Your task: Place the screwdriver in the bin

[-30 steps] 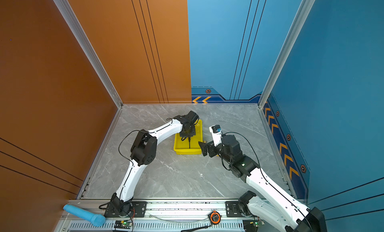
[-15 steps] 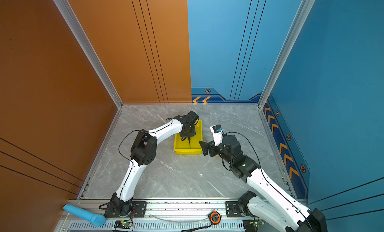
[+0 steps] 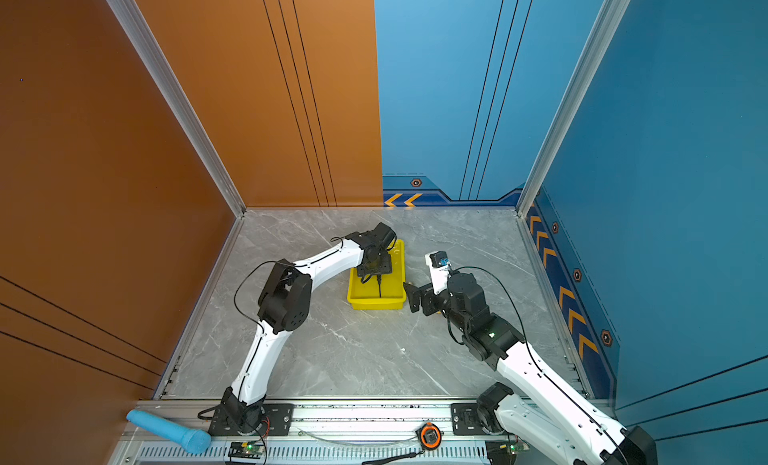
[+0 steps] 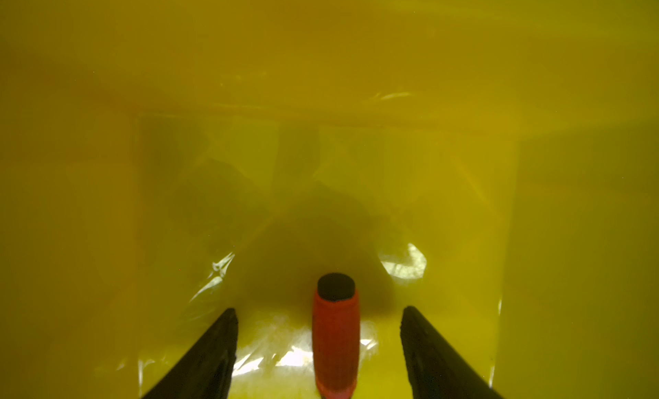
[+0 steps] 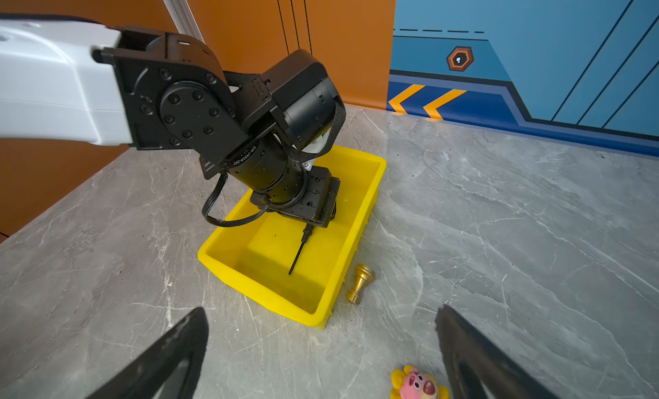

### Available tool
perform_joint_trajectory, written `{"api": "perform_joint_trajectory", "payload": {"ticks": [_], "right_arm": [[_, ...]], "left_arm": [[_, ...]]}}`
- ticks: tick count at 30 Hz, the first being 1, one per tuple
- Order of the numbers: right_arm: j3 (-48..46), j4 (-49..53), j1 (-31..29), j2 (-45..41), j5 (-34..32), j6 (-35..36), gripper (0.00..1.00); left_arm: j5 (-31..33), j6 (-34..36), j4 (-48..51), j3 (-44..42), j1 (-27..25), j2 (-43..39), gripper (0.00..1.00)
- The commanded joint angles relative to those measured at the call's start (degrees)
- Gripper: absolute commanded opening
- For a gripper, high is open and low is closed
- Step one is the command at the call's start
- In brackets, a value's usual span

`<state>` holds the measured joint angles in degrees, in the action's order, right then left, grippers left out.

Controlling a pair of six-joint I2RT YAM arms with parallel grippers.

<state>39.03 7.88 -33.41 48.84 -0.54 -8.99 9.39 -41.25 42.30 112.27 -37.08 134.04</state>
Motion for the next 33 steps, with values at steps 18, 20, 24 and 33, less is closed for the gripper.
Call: {"api": "perform_joint_trajectory", "payload": {"ticks": [18, 20, 24, 33], "right_arm": [[-0.9, 5.0, 3.1, -2.2, -1.9, -0.9, 1.0], [-1.1, 5.3, 3.5, -2.0, -1.6, -0.9, 1.0], [-0.8, 5.4, 4.3, -1.7, -2.1, -2.1, 1.0], [1.0, 6.6, 5.6, 0.9, -8.3, -3.7, 1.0]], "left_arm": [[13.0, 0.7, 1.8, -20.2, -9.9, -30.4, 0.98], [14.2, 0.4, 1.7, -23.0, -10.9, -33.7, 0.98], [16.3, 1.9, 1.6, -28.6, -11.3, -40.8, 0.98], [15.2, 11.1, -3.0, -43.6, -3.0, -58.1, 0.98]]}}
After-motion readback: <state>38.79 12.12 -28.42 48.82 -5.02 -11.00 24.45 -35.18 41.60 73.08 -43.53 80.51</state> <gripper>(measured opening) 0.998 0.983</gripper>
